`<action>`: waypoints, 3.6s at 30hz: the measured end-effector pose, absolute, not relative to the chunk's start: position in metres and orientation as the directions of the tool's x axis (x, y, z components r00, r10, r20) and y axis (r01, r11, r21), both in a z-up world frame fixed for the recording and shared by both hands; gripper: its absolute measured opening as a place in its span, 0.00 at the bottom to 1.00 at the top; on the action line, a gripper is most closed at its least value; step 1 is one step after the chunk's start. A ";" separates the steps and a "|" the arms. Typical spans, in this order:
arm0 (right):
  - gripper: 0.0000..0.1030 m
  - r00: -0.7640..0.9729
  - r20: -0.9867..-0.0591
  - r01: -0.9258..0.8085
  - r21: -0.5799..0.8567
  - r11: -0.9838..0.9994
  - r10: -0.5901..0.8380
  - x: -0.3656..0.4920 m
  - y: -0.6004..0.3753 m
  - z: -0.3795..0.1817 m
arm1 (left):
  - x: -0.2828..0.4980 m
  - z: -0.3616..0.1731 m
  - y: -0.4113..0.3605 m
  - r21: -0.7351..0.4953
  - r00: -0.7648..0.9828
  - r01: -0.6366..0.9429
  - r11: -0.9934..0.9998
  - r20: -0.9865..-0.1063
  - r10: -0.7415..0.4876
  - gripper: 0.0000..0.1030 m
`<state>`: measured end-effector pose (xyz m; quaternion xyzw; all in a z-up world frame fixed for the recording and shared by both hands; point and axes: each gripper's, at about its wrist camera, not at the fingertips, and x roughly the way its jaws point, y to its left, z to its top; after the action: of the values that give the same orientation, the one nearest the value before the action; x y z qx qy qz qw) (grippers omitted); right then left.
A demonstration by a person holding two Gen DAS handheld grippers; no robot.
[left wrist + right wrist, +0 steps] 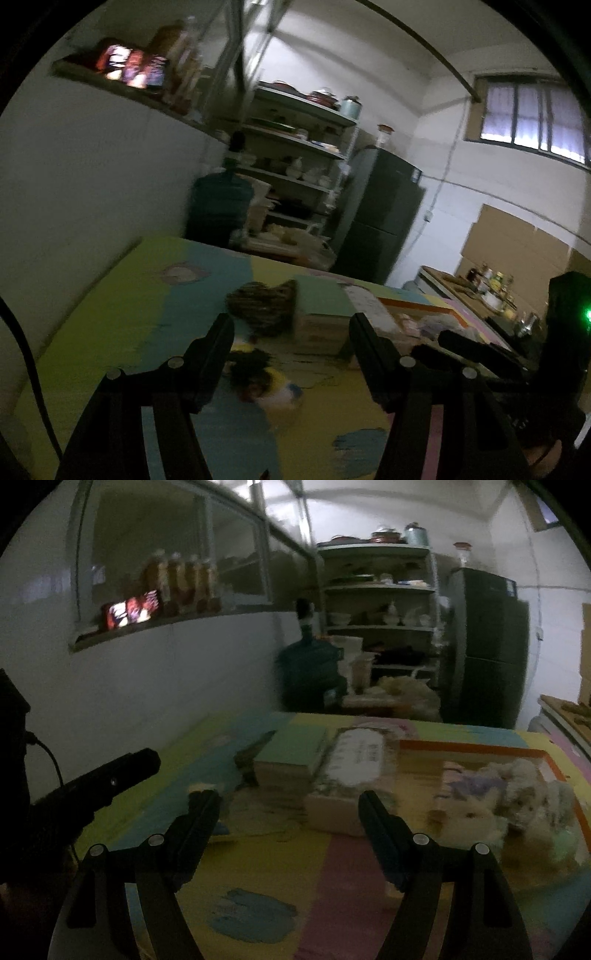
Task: Organize soft objects
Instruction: 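Withdraw both tools from the tray toward the remaining items on the mat, then grasp the leopard-print cloth with the left gripper while the right grasps the yellow-white plush toy, then lift the leopard-print cloth and yellow-white toy off the mat with both grippers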
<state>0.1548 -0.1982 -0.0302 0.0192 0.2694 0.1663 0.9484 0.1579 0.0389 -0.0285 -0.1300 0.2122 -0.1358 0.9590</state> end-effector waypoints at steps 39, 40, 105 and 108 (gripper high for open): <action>0.38 0.478 -0.784 -0.575 0.060 0.816 0.395 0.249 -0.067 -0.115 | 0.182 -0.065 0.121 -0.309 0.871 0.039 0.950 -0.456 -0.184 0.63; 0.37 0.481 -0.782 -0.572 0.063 0.818 0.397 0.247 -0.068 -0.115 | 0.183 -0.065 0.119 -0.304 0.869 0.043 0.952 -0.459 -0.186 0.63; 0.37 0.612 -0.633 -0.437 0.229 0.870 0.474 0.160 -0.191 -0.065 | 0.235 -0.023 0.033 -0.203 0.821 0.204 0.958 -0.498 -0.280 0.07; 0.37 0.627 -0.620 -0.433 0.225 0.873 0.471 0.155 -0.193 -0.060 | 0.224 -0.017 0.029 -0.210 0.825 0.222 0.952 -0.480 -0.298 0.07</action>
<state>0.1552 -0.1935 -0.0597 0.0272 0.3514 0.2506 0.9017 0.2241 0.0291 -0.0166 -0.0724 0.2622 -0.1366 0.9526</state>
